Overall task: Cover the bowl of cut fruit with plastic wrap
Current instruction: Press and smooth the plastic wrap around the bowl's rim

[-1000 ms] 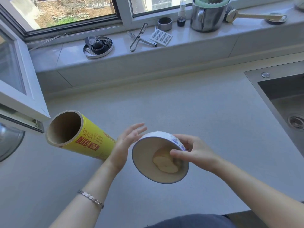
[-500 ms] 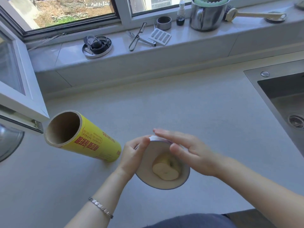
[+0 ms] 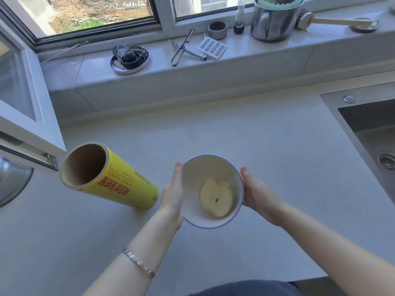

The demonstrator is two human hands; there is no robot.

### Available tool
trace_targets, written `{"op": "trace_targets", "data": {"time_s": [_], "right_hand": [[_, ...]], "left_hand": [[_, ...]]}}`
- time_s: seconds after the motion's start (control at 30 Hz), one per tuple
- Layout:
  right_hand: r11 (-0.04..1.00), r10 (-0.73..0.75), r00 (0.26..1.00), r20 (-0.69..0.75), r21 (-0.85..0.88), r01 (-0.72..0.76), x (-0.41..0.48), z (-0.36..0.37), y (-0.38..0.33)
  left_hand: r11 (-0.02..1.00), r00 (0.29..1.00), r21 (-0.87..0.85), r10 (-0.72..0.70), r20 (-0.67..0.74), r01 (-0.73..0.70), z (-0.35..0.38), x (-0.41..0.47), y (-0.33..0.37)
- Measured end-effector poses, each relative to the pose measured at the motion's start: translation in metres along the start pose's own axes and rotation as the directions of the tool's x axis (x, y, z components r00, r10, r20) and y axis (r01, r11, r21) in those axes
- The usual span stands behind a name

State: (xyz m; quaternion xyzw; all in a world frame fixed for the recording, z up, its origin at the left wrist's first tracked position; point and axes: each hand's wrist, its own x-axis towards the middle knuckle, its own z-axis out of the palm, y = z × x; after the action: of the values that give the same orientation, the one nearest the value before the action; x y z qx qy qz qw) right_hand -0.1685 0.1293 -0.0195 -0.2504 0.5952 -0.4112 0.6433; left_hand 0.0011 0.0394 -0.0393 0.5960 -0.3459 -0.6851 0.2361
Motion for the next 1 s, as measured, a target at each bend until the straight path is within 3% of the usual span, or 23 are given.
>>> {"op": "trace_targets", "data": {"time_s": [0.07, 0.4, 0.8, 0.93, 1.0], "right_hand": [[0.998, 0.048, 0.998, -0.043, 0.04, -0.046, 0.01, -0.002, 0.002], [0.991, 0.132, 0.948, -0.288, 0.027, -0.13, 0.073, -0.012, 0.008], [0.98, 0.002, 0.89, -0.457, -0.175, -0.093, 0.102, -0.008, 0.031], [0.966, -0.02, 0.882, -0.471, -0.236, -0.104, 0.103, -0.01, 0.04], [0.957, 0.02, 0.904, -0.427, -0.252, -0.14, 0.104, -0.016, 0.04]], "left_hand": [[0.993, 0.994, -0.05, -0.107, -0.008, 0.107, 0.003, 0.014, -0.001], [0.95, 0.953, -0.085, -0.297, 0.051, 0.301, 0.029, 0.06, 0.013], [0.975, 0.977, -0.131, -0.192, -0.095, 0.179, 0.027, 0.088, -0.01], [0.981, 0.979, 0.066, -0.176, -0.103, 0.184, 0.021, 0.082, -0.011], [0.935, 0.989, 0.329, -0.098, -0.112, 0.13, 0.017, 0.077, -0.009]]}}
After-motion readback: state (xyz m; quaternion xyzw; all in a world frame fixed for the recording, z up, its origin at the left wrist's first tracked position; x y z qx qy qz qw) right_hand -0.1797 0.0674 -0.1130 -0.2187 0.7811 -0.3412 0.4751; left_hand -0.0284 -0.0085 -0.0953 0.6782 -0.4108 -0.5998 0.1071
